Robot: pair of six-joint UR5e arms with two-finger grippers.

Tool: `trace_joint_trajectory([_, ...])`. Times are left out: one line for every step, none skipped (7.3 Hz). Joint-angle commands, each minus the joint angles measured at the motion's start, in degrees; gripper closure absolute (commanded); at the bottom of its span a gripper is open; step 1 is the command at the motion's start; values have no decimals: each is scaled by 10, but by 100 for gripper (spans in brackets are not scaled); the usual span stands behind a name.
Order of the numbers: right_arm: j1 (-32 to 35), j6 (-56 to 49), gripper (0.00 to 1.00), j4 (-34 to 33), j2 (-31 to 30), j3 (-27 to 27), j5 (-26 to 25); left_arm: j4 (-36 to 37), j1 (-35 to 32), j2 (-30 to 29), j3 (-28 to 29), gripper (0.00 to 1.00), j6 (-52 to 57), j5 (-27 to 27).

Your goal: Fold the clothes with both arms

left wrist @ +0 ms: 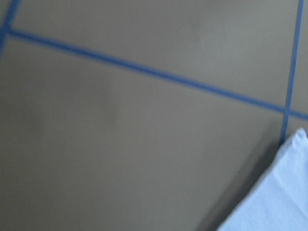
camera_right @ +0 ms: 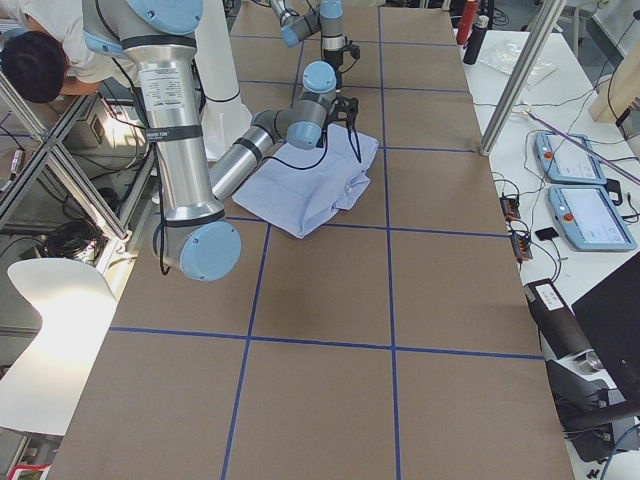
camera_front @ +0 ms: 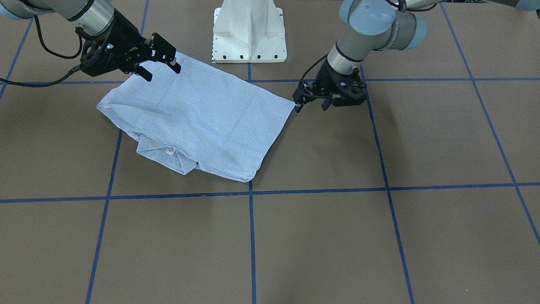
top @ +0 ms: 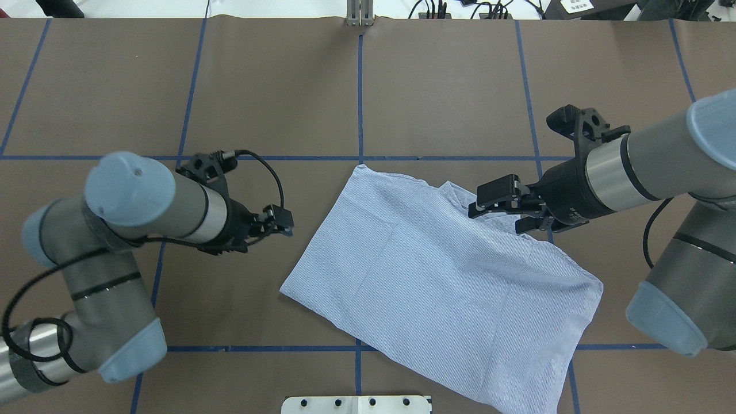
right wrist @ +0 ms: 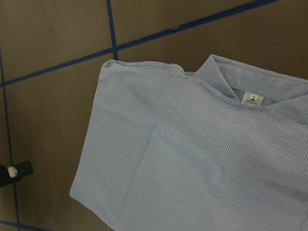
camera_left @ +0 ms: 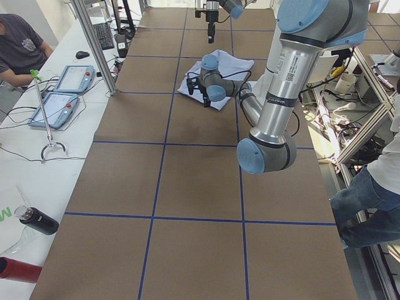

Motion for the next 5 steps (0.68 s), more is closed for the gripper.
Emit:
trace_joint_trajectory([19, -3, 0, 0, 4, -7, -6, -36, 52, -29, 59, 11, -53, 36])
trace_joint_trajectory([20, -3, 0, 0, 4, -7, -5, -33, 55, -29, 59, 15, -54, 36])
trace_joint_trajectory([21, -3, 0, 0, 4, -7, -2, -30, 55, -24, 59, 17, -53, 36])
trace_joint_trajectory([20, -3, 0, -1, 6, -8, -5, -29, 55, -23, 57, 18, -54, 36])
trace_joint_trajectory([22, -3, 0, 0, 19, -22, -2, -29, 57, -18, 60, 18, -54, 36])
